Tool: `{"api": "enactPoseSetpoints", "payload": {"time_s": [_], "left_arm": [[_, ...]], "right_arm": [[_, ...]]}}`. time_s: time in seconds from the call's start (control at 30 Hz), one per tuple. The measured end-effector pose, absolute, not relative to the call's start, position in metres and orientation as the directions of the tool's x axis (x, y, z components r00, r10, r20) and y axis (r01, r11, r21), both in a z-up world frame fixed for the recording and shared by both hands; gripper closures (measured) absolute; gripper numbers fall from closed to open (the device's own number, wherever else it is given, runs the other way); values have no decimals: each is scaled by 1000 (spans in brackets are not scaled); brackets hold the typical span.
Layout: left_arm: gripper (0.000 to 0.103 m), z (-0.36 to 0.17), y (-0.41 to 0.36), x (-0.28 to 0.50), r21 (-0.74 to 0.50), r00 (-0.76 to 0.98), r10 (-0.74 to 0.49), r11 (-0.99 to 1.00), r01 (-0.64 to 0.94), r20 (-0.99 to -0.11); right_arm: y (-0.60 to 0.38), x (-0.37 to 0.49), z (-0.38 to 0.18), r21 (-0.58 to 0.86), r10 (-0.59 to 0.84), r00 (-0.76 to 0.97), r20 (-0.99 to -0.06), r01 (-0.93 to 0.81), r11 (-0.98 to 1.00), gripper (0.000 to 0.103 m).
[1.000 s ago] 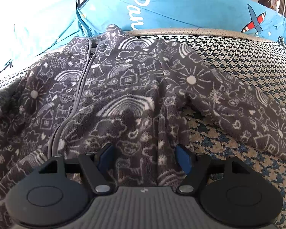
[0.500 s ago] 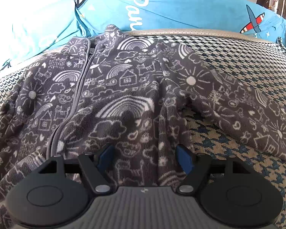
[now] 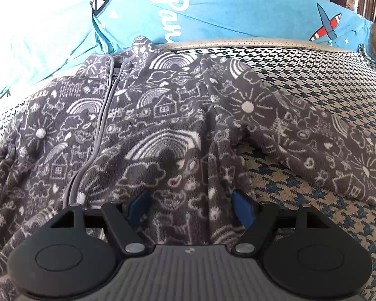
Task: Fold clothes
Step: 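Release the sleeve and press it flat with the left tool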
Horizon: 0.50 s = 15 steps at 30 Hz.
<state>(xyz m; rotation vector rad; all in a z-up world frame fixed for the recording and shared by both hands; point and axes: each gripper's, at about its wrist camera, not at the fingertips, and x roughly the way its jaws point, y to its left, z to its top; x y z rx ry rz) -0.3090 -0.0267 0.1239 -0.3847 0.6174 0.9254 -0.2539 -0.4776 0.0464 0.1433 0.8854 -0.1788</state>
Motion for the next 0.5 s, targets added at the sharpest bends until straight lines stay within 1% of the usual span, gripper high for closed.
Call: {"api": "enactPoseSetpoints", "payload": {"time_s": [0.07,0.2,0.3,0.4,0.5], "left_arm": [[25,122,-33,-306,-46,467,611,576,-816,-639],[24,117,-45,-294,-83,522,537,640,-764,-662],[24,110,-57,-281,-104,550,472,686,-720,-689],[21,103,-70,-267,-110,564,418,727,-678,-712],[20,99,-83,-252,-113,581,366,771,-626,-727]], "right_arm": [[-479,-255,49,60,-93,627,-774,218,974,30],[-478,-257,57,46,-111,664,-740,215,976,30],[-474,-258,62,54,-86,693,-716,178,982,30],[-470,-257,64,75,-43,708,-705,134,988,34],[-467,-255,65,114,9,717,-697,98,989,43]]}}
